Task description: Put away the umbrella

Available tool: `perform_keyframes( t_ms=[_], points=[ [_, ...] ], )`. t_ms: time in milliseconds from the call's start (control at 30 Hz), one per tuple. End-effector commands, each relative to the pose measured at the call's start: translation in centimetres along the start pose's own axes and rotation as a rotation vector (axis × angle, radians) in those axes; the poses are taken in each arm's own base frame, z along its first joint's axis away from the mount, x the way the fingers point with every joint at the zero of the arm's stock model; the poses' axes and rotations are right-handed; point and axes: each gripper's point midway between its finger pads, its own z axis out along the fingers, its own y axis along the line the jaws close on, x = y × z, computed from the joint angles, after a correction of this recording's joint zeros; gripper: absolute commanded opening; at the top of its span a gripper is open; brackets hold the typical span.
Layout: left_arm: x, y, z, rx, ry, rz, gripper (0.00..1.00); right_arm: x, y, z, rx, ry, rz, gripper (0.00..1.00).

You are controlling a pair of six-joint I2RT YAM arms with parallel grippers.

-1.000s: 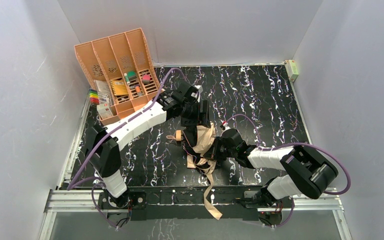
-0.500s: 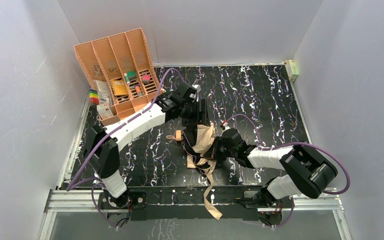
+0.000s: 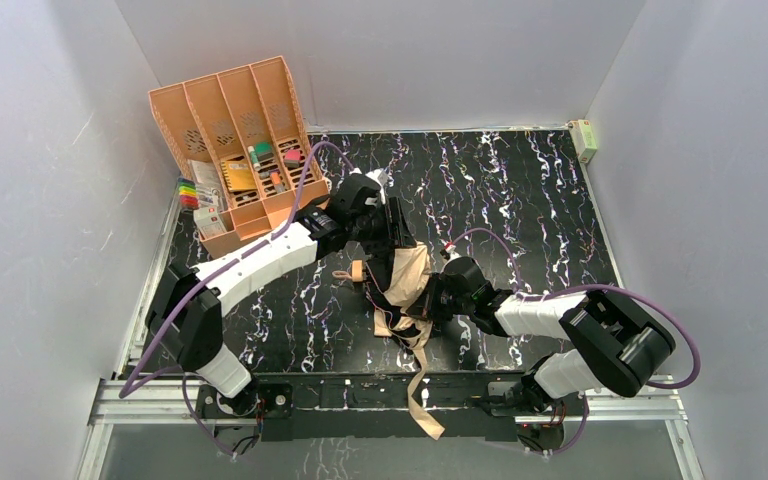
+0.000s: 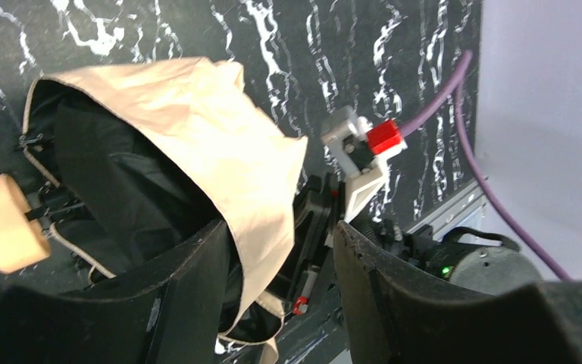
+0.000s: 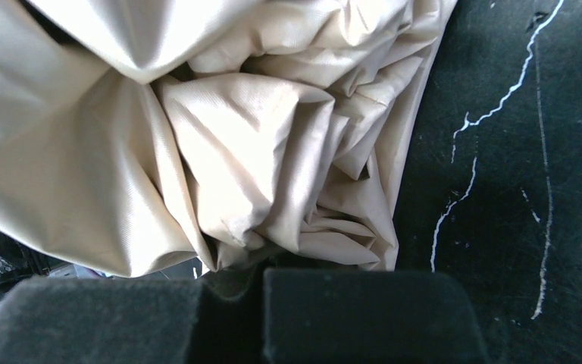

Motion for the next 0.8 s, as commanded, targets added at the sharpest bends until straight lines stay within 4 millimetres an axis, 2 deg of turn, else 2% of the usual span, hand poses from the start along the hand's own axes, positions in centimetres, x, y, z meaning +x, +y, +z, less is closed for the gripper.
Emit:
perform_keyframes(
  t_ms=[0,200,500,767],
  points=[
    [-2.3,-2.6,-1.2,0.116,-0.081,-0.002,0.51,2.3,-4.5,-0.2,0.168,0.072,-0.002,0.0],
    [-2.3,-3.5,-0.9,0.156,-0.065,0.015,0.5,2.4,-4.6,-0.2,0.169,0.074,0.0,0.0],
    [0.2,-0.4,0.6,0.047,0.027,-0.017,0.45,2.4,-4.6,-0.2,0.171,0.072,0.001,0.0],
    [1.4,0.6,1.4,0.027,0.061,-0.042,0.44,2.4,-4.6,-0.2,0.17,0.074,0.001,0.0]
  ],
)
